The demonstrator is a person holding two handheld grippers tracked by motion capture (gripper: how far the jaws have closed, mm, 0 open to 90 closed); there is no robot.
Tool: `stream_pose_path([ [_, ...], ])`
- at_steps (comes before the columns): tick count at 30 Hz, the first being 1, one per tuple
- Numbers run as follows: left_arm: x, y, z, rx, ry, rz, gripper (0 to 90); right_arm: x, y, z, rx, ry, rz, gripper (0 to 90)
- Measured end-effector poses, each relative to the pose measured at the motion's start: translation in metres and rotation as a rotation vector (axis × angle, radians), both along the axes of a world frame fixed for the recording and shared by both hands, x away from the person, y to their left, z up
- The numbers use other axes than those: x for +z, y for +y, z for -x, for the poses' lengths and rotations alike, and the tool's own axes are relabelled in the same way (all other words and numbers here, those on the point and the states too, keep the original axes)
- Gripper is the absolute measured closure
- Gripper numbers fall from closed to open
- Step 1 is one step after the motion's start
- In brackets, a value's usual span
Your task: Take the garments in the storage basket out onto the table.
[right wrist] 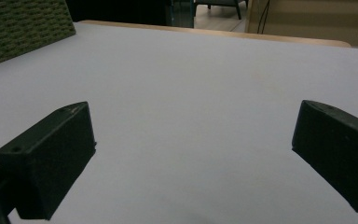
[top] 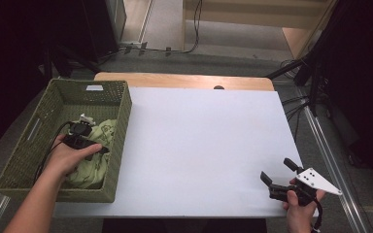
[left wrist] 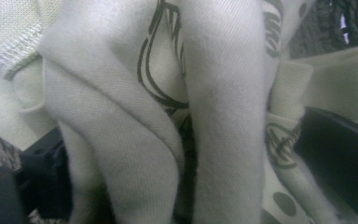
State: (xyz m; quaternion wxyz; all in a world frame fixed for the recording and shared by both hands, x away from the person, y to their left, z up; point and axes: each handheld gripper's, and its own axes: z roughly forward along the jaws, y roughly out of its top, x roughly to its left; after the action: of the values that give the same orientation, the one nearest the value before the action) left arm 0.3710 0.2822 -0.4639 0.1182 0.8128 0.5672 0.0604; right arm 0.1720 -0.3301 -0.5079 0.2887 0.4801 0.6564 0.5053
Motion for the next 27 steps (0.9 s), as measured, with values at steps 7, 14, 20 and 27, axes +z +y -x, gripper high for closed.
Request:
stream_pose_path([
  [7, 0.007, 0.002, 0.003, -0.008, -0.034, 0.027, 37.0, 0.000, 0.001, 0.000, 0.005, 0.002, 0.003, 0.0],
  [14, 0.012, 0.002, 0.006, -0.047, -0.054, 0.054, 65.1, -0.001, 0.001, 0.000, 0.002, 0.003, 0.004, 0.0],
  [20, 0.025, 0.005, 0.007, -0.021, -0.126, 0.071, 66.9, -0.001, -0.001, 0.000, -0.006, 0.007, -0.001, 0.0],
  [27, 0.052, 0.017, 0.007, 0.050, -0.285, 0.077, 67.0, -0.001, 0.001, -0.001, -0.005, 0.005, 0.004, 0.0],
])
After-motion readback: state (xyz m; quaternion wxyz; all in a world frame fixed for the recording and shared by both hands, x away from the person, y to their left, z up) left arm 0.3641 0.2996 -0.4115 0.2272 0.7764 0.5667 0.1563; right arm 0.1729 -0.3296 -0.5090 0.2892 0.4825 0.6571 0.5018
